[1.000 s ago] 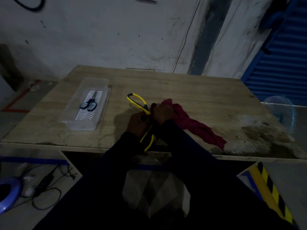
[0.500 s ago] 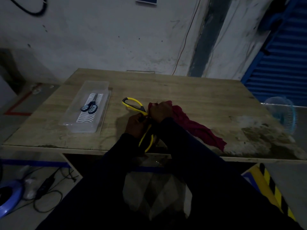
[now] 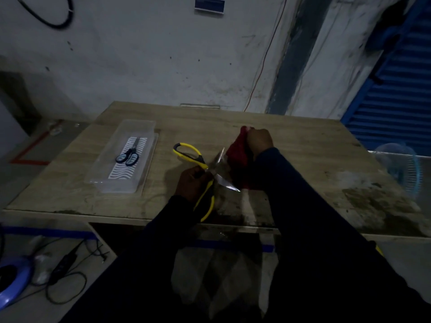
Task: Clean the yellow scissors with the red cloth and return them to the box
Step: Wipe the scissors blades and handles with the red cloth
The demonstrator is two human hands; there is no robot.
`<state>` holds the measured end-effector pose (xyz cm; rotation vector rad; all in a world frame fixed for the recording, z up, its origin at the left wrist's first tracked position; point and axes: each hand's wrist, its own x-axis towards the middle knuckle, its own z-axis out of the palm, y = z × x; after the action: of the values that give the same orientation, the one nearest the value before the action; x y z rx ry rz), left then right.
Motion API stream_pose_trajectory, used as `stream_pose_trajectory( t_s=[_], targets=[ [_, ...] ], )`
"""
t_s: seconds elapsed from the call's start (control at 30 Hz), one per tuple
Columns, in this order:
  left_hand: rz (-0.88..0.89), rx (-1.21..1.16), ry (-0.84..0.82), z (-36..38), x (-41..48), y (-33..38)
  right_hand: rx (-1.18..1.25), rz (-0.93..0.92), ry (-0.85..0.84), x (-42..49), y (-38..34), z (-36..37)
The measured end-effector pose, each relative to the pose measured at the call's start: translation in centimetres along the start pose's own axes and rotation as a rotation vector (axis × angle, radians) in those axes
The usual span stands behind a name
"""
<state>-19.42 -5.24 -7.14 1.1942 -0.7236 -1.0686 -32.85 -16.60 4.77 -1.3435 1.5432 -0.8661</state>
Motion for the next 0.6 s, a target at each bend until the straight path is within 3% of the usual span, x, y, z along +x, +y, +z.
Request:
stream_pose_trajectory(
  t_s=[0.07,0.17,0.27,0.33,0.43,0.6],
  targets=[
    [-0.006,-0.066,0.036,0.4,-0.1,0.1,-0.026,-0.037,0.004,-0.7,0.5,0.1],
    [0.0,-0.104,0.063,0.2,-0.3,0.5,-0.282,-0.178,-0.081,-3.0,2.3,1.4],
    [0.04,-0.033,0.029,0.2,-0.8,1.1,-0.185,-0.184,-0.266,-5.4,3.0,2.1],
    [0.082,0.052,0.036,0.7,-1.4,1.7,-0.106,-0.218,-0.235,-5.4,3.1,2.6],
    [0.07,-0.024,0.041,1.3,-2.3,2.2,-0.131,-0.288,-0.174,-4.9,2.6,2.7],
    [0.047,0.029,-0.028,0.7,-2.9,2.6,-0.141,-0.416,-0.308,-5.1,0.8,0.7]
  ],
)
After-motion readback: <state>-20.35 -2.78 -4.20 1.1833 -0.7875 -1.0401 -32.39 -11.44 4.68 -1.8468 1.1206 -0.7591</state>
